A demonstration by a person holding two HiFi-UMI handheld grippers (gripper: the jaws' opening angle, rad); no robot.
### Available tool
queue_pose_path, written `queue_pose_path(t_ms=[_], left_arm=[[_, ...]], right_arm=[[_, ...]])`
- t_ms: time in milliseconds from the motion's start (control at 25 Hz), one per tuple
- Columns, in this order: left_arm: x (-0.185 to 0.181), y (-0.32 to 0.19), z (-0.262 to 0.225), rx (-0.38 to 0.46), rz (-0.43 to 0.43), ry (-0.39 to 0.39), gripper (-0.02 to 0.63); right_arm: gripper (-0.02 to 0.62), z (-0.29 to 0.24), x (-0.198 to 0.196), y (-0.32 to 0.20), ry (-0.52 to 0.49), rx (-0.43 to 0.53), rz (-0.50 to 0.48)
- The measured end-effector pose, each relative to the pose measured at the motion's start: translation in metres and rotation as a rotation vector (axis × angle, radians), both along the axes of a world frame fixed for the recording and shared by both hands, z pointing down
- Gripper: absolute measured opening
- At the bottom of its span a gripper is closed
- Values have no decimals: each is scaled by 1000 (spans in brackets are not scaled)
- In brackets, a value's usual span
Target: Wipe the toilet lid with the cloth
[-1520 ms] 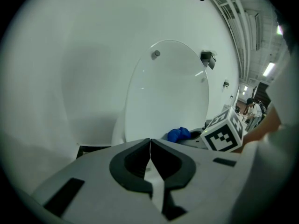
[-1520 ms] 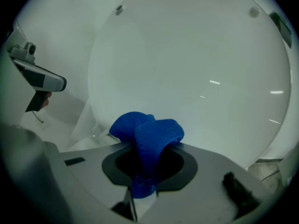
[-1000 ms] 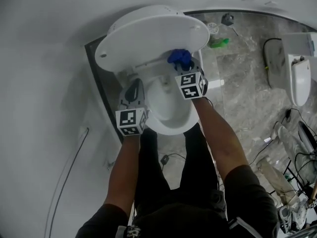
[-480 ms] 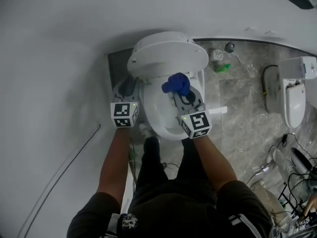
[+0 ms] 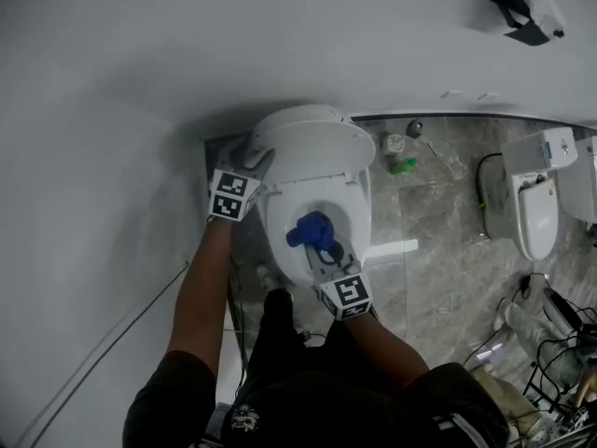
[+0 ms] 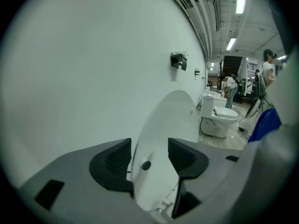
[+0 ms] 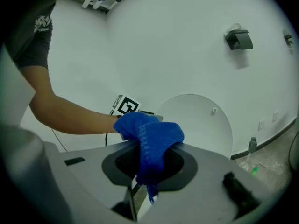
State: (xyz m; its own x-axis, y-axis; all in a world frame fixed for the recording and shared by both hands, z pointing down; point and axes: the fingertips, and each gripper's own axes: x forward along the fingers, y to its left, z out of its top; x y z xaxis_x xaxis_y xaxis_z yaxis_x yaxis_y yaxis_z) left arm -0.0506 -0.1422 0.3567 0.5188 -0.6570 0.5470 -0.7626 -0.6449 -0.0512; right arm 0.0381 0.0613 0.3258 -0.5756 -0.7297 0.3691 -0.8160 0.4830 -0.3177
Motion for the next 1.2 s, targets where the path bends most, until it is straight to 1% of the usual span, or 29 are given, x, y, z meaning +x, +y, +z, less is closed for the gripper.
queue_pose_path(t_ms=[120, 160, 240, 400, 560, 680, 840, 880, 960, 1080, 1200], left_arm=[[0, 1, 4, -26, 0, -10, 244], [-1, 3, 2, -25, -14, -6, 217], [-4, 11, -2, -20, -32, 4, 120], [-2, 43, -7, -22, 12, 15, 106], [0, 77, -10, -42, 96, 46, 95], [-2, 111, -3, -91, 124, 98, 95], [6, 162, 5, -147, 205, 120, 102], [8, 176, 8, -158, 228, 124, 107], [8, 206, 16, -174, 267, 130, 118], [8, 249, 31, -169, 317, 98, 138], [14, 286, 54, -114, 386, 3, 150]], right_arm=[[72, -12, 10, -10, 26, 38, 9], [72, -17, 17, -14, 33, 48, 23], [72, -23, 30, -19, 40, 68, 55], [72, -36, 43, -21, 60, 91, 103], [72, -49, 43, -17, 93, 115, 153], [72, -50, 40, -4, 126, 113, 204], [72, -70, 41, 15, 100, 120, 353], [72, -76, 39, 18, 97, 127, 367], [72, -87, 30, 23, 113, 147, 357], [72, -94, 28, 31, 130, 157, 329], [72, -77, 42, 38, 134, 130, 316]])
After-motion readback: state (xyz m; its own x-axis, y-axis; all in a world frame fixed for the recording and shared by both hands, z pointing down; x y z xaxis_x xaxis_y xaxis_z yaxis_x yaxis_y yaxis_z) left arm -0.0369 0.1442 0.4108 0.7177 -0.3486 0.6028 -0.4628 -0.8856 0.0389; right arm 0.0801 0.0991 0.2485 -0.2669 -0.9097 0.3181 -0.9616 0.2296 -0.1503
